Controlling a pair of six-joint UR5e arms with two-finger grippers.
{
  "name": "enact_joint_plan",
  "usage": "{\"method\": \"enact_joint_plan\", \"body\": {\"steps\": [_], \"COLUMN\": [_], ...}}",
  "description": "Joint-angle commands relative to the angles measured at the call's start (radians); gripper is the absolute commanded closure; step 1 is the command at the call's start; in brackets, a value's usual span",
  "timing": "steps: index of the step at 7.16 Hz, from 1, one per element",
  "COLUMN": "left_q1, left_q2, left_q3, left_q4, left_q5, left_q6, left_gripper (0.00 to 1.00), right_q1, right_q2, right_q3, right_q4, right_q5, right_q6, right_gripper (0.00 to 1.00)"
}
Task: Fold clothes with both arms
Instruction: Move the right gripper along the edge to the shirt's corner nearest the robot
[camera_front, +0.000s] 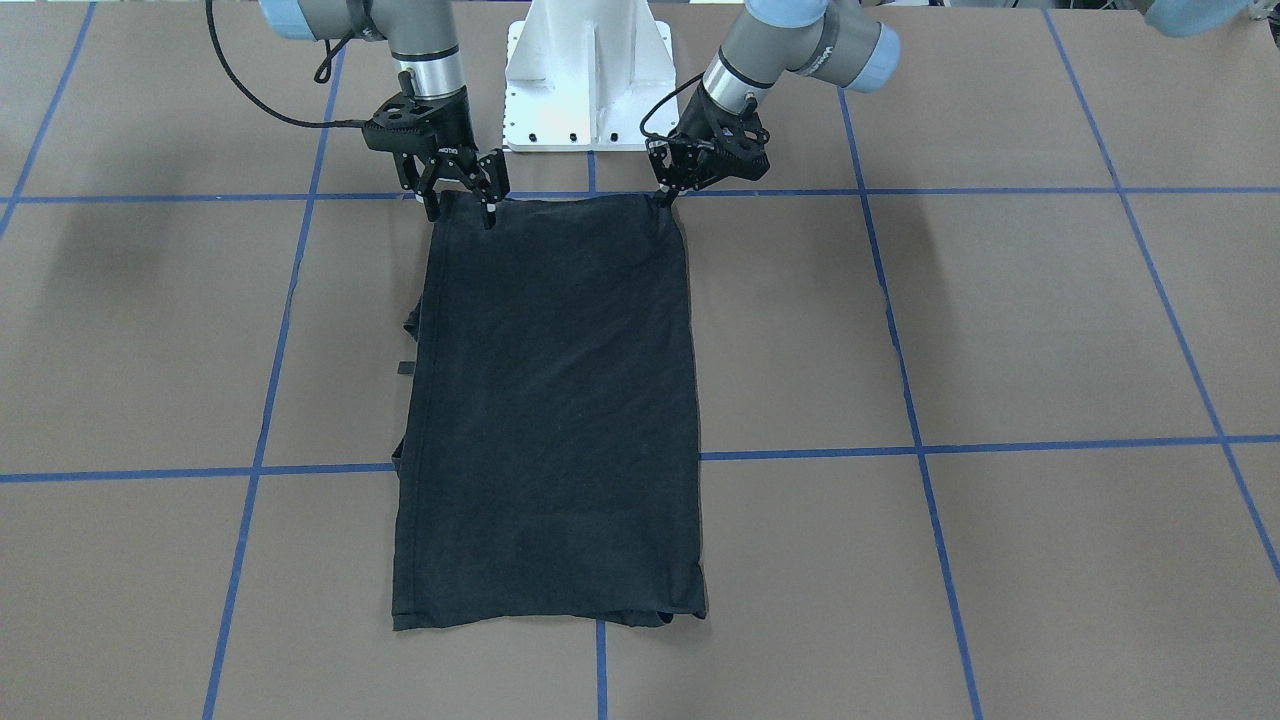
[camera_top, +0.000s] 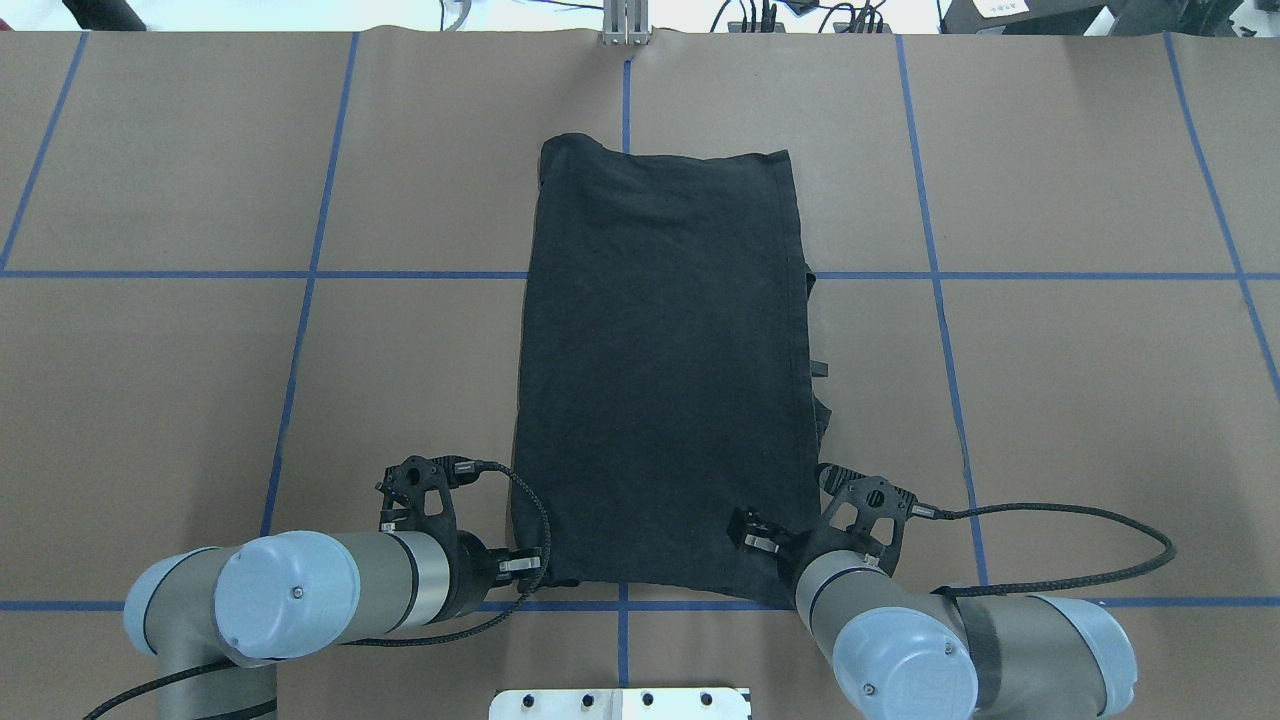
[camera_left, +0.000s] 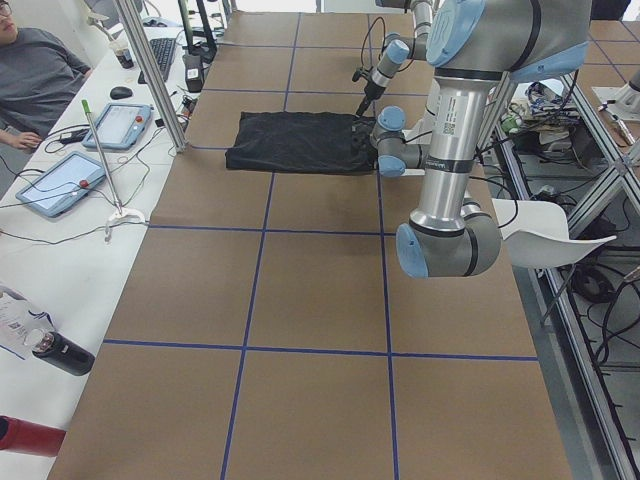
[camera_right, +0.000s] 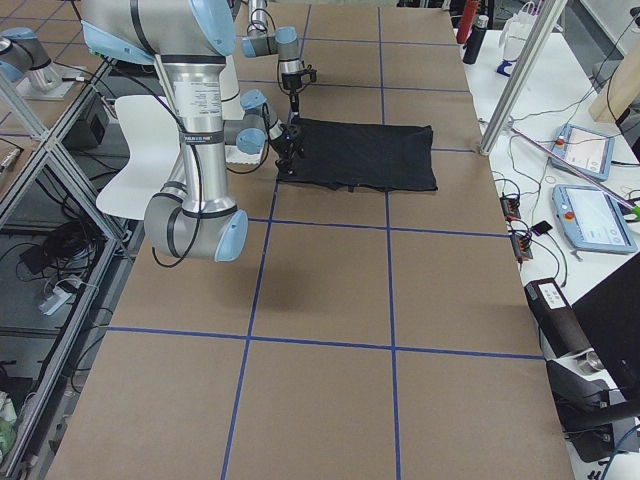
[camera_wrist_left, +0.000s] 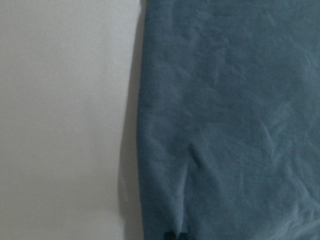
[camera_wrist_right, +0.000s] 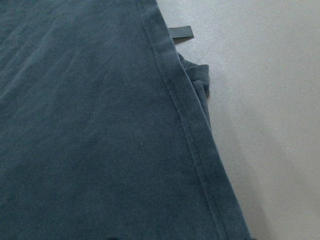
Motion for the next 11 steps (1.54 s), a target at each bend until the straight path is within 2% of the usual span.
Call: {"method": "enact_joint_plan", "body": {"steps": [1, 3, 6, 7, 8, 11], "left_q1": [0.002, 0.002, 0.002, 0.002, 0.002, 0.002], "left_q2": [0.000, 0.000, 0.001, 0.001, 0.001, 0.000], "left_q3": [-0.001, -0.005, -0.004, -0.004, -0.004, -0.007], "left_q4": [0.000, 0.000, 0.000, 0.000, 0.000, 0.000], "left_q5": [0.001, 0.002, 0.001, 0.001, 0.001, -0.001], "left_q6": [-0.009, -0.022, -0.020, -0.022, -0.022, -0.022], "left_gripper": [1.00, 1.00, 1.00, 1.00, 1.00, 1.00], "right_q1": [-0.010, -0.016, -0.015, -0.010, -0.007, -0.004], "right_q2": [0.004, 0.023, 0.043, 0.055, 0.069, 0.070], "right_q3": [-0.021, -0.047, -0.069, -0.067, -0.069, -0.075], "right_q4": [-0.001, -0.001, -0.004, -0.004, -0.006, -0.007], "right_q5": [-0.002, -0.002, -0.003, -0.003, -0.003, -0.005], "right_q6": [0.041, 0.061, 0.056, 0.059, 0.059, 0.072], "right_gripper": [0.17, 0.26, 0.31, 0.62, 1.00, 1.00]}}
